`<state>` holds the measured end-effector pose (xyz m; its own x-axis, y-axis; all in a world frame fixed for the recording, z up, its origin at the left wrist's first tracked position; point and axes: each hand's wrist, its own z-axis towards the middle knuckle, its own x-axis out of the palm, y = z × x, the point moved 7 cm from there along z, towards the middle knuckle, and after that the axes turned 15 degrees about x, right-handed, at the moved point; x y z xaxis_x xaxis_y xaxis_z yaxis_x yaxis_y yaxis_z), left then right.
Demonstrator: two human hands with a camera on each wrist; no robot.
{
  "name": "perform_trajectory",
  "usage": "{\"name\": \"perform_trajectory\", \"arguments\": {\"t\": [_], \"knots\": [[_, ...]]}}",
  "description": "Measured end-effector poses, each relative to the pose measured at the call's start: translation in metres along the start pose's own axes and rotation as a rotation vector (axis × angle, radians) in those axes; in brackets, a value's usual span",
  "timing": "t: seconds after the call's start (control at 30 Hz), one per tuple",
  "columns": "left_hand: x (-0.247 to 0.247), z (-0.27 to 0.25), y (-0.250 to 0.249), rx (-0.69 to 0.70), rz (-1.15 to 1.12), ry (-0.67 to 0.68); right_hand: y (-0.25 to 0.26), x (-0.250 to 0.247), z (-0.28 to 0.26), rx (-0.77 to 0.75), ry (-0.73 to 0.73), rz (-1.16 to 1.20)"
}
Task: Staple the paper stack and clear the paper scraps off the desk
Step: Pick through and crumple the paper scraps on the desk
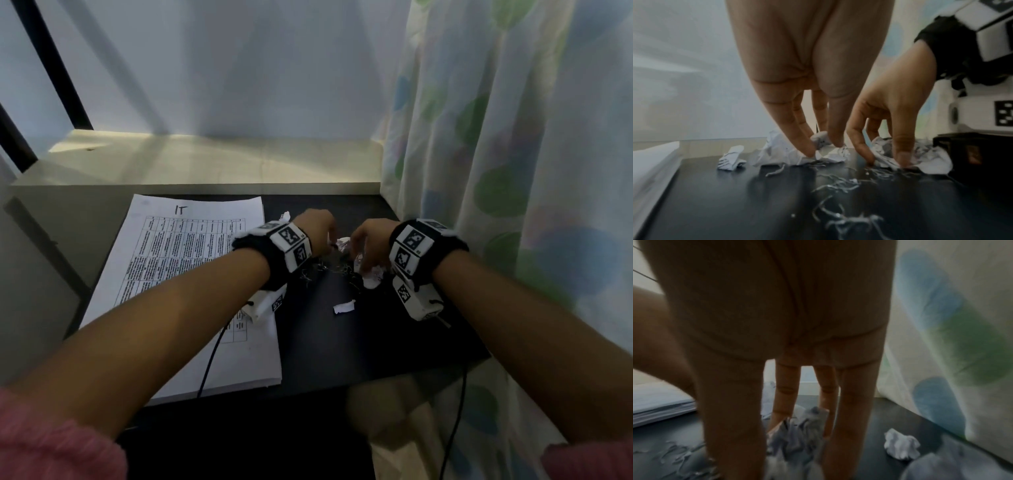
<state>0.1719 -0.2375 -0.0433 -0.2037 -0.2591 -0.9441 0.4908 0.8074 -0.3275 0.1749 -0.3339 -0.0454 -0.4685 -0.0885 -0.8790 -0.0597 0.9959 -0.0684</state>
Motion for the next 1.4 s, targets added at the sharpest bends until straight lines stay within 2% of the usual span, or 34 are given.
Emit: {"name": "perform_trajectory", "arguments": {"t": [0.1, 0.3, 0.4, 0.53, 0.63, 0.7, 0.9, 1.1, 1.27, 1.4], "knots": [[-0.012, 0.002, 0.012, -0.054, 0.021, -0.035, 0.0, -0.006, 0.006, 0.031, -0.048, 0.018], [-0.015, -0.011, 0.033, -0.156, 0.077, 0.036, -0.008, -0.027, 0.009, 0.074, -0.187, 0.095], [-0.019, -0.019, 0.029, -0.131, 0.102, 0.038, -0.009, -0.028, 0.005, 0.076, -0.208, 0.065], [-0.001, -0.028, 0.02, -0.055, 0.22, 0.259, 0.007, -0.027, -0.018, -0.002, -0.317, 0.112], [0.01, -0.033, 0.014, 0.016, 0.255, 0.332, 0.015, -0.003, -0.027, -0.011, -0.213, 0.053], [0.012, -0.032, 0.012, 0.01, 0.286, 0.313, 0.017, 0.011, -0.029, 0.012, -0.164, -0.001], [0.021, -0.021, 0.013, -0.008, 0.382, 0.265, 0.035, 0.027, -0.037, -0.054, -0.107, -0.022], [0.026, -0.021, 0.01, 0.05, 0.362, 0.323, 0.034, 0.009, -0.024, -0.031, -0.146, 0.107], [0.031, -0.026, -0.002, 0.146, 0.173, 0.29, 0.039, 0.004, -0.006, 0.004, -0.165, 0.063], [0.016, -0.029, 0.013, 0.044, 0.271, 0.219, 0.054, 0.008, -0.007, -0.047, -0.157, -0.011]]}}
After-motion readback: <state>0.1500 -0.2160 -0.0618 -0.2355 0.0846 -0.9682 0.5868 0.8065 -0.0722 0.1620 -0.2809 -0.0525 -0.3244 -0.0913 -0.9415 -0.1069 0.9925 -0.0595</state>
